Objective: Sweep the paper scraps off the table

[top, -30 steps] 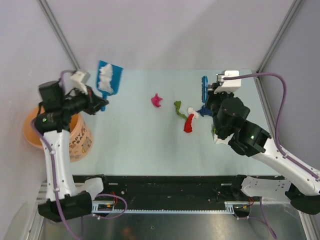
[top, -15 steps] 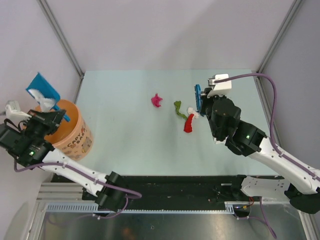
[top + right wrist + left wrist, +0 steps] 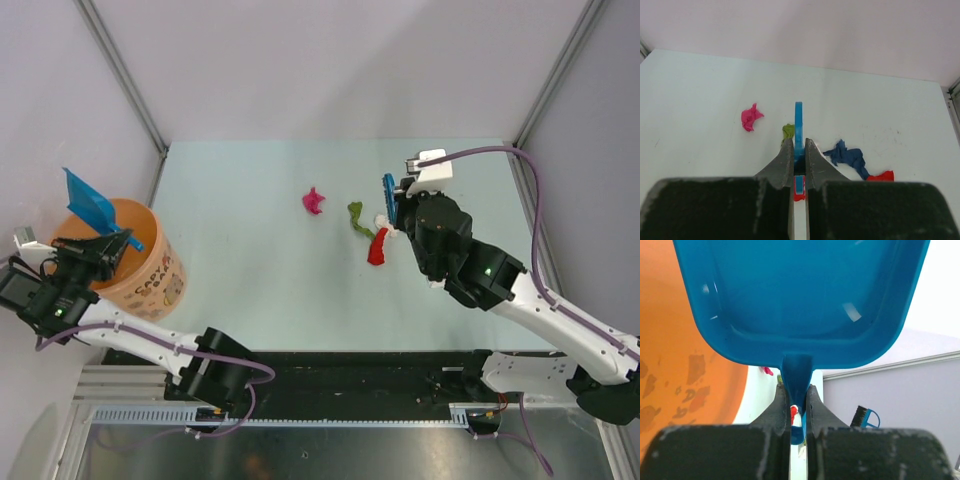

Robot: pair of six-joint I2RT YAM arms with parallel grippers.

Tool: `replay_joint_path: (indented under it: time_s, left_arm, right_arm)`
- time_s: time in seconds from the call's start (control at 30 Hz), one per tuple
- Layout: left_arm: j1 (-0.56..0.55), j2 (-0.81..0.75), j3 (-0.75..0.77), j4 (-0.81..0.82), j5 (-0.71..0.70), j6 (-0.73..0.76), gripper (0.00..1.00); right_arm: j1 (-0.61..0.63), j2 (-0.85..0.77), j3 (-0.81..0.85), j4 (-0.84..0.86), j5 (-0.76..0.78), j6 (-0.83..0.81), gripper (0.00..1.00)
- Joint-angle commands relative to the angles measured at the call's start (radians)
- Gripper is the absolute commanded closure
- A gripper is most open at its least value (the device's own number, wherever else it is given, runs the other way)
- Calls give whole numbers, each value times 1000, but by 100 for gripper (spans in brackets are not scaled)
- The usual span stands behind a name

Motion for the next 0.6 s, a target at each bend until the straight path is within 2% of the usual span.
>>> replay_joint_path:
  time_s: [0.0,0.1,0.2,0.23,0.3,0.33,0.37,0.4,0.43,0.47,0.5,0.57]
  left_arm:
    - [12,-4,26,49,52,-32,100]
    - [-8,-26,88,55,15,43,100]
    - [-228,-24,173,62,-90,217,100]
    - [-382,-27,175,63,-136,263,100]
    - [-535,-7,175,54,-250,316,100]
    - [-649,3,182,52,-273,343,100]
    - [-682,35,200,1,-334,382,100]
    - [-716,55,226,-44,-380,483,100]
    - [-788,80,287,-145,-437,540,100]
    - [-828,123,311,-180,-540,583,100]
    - [-868,138,326,-202,-585,649,100]
    - [-972,166,317,-219,-653,689,100]
  right_arm:
    - [-5,9,1,36,-11,-3,100]
    - [-26,29,1,76,-63,-49,100]
    - [-118,90,1,148,-328,-146,100]
    - [-141,113,1,195,-444,-169,100]
    - [-183,193,1,252,-517,-274,100]
    - [-194,218,1,300,-570,-313,100]
    - [-206,248,1,358,-584,-341,100]
    - [-220,276,1,392,-606,-367,100]
    - [-243,334,3,454,-673,-432,100]
    - [-255,365,4,488,-705,-459,100]
    - [-264,393,6,524,-738,-488,100]
    - [-289,504,39,610,-810,-546,100]
